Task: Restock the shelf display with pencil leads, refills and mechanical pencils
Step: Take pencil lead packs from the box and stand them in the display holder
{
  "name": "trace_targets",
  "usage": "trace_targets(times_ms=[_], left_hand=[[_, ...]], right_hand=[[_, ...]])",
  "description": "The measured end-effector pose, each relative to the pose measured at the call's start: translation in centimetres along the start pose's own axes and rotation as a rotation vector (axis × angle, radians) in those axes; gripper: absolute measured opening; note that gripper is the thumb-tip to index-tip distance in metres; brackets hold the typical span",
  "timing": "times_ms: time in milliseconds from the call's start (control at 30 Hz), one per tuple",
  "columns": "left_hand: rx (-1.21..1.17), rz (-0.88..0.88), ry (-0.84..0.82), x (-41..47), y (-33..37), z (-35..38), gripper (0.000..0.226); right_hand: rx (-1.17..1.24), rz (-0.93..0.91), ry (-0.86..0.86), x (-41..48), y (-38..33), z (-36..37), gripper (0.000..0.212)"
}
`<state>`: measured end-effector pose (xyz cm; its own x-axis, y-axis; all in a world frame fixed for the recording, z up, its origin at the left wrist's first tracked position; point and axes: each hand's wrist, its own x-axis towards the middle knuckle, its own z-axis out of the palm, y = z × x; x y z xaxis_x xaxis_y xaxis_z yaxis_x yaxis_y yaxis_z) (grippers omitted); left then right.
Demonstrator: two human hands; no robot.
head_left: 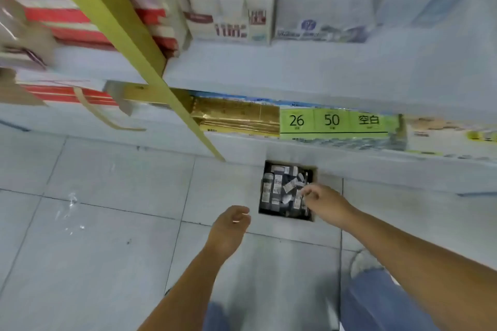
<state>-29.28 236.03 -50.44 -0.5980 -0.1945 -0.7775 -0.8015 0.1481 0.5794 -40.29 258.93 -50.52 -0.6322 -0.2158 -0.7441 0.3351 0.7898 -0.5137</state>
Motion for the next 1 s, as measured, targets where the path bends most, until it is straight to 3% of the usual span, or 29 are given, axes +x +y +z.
trace_targets(times_ms=[133,300,467,633,900,1000], left_hand=[[0.079,0.089,0.001,8.9,-4.4,2.0,0.033],[0.105,0.189,-0.057,15.6,-7.9,4.8,0.059],[0.046,0.297,-0.070,17.7,-9.4,6.4,0.049],[-0.030,0.391,-0.095,17.7,-9.7,7.0,0.040],[-0.032,0.416,-0.063,17.9,-10.2,7.4,0.039],[-0.033,0.412,-0.057,18.1,-10.4,7.3,0.039]], right_hand=[[-0.122,-0.110,0.188,8.9,4.1,5.2,0.029],[-0.390,-0.248,0.381,15.6,8.2,8.7,0.054],[-0.312,-0.237,0.366,18.4,9.8,9.7,0.082],[-0.339,-0.252,0.402,19.0,9.9,9.4,0.090],[-0.610,-0.242,0.443,19.0,9.7,9.8,0.117],[-0.588,-0.279,0.402,19.6,9.4,9.9,0.113]])
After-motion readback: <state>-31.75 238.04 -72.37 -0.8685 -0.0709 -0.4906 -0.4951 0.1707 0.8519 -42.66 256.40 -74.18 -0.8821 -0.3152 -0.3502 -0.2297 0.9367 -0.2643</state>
